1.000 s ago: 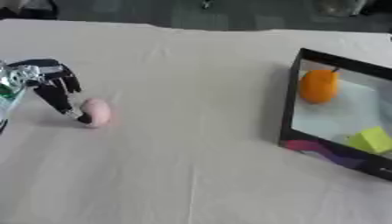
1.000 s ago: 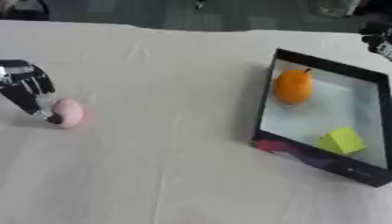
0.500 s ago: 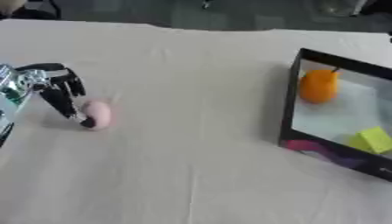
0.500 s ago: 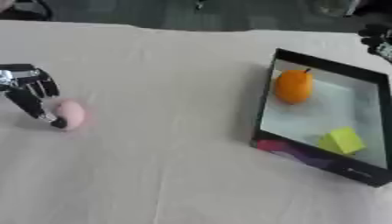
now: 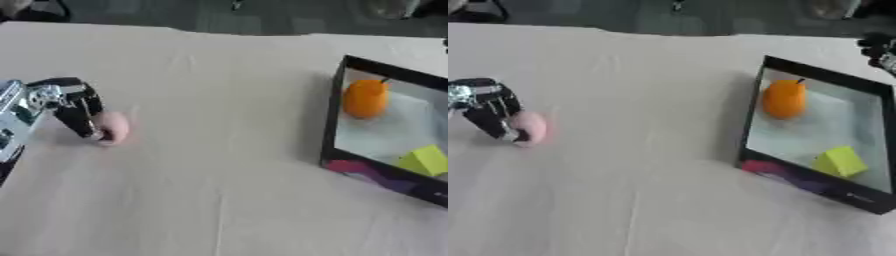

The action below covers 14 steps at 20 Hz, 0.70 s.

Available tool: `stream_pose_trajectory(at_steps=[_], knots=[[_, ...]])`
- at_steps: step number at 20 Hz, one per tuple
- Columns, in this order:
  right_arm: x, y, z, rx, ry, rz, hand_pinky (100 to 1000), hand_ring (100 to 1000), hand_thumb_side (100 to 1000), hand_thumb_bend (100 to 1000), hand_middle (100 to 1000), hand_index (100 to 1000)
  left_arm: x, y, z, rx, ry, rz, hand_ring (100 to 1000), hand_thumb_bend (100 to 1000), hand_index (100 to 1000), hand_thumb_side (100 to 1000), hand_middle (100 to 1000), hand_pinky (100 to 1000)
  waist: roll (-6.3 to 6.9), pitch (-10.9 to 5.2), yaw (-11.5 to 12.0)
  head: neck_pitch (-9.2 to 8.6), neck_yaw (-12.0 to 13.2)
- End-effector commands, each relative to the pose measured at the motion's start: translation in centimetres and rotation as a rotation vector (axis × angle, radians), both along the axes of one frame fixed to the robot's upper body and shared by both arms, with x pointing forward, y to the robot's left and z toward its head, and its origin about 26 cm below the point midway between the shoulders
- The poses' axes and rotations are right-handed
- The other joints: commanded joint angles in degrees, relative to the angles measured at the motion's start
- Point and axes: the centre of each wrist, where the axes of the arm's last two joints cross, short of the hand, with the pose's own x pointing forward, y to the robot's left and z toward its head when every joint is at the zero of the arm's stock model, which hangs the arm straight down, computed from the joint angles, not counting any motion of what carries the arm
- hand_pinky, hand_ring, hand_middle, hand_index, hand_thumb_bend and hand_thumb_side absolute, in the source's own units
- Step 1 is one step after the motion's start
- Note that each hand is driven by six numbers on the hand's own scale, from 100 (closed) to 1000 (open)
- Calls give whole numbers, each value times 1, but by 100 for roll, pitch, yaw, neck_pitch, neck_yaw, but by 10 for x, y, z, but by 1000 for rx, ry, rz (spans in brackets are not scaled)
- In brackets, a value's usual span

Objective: Pick up the objects with one hand, pass them to the other hand, and then place them into the box on the other side of the table.

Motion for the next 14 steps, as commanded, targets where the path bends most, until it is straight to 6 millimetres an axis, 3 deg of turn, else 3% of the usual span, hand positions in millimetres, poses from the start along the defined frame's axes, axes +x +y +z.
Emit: stream_pose_trajectory(at_steps=[1, 8, 14], knots=[[-3, -8, 15, -28, -29, -19, 1000, 1000, 797, 100, 940, 1000, -6, 6, 19, -13, -7, 4, 694, 290, 629, 100, 610, 784, 61, -171, -3, -37, 15], [-4, -10, 13, -29, -24, -23, 1000, 1000, 799, 100, 940, 1000, -11, 10, 28, -32, 32, -23, 673, 250, 566, 100, 582, 779, 65, -181, -3, -45, 22], [-2, -8, 18, -23, -40, -5, 1000, 1000, 762, 100, 950, 1000, -18, 6, 50, -71, -59, -27, 642, 225, 548, 100, 560, 770, 60, -194, 18, -61, 1]])
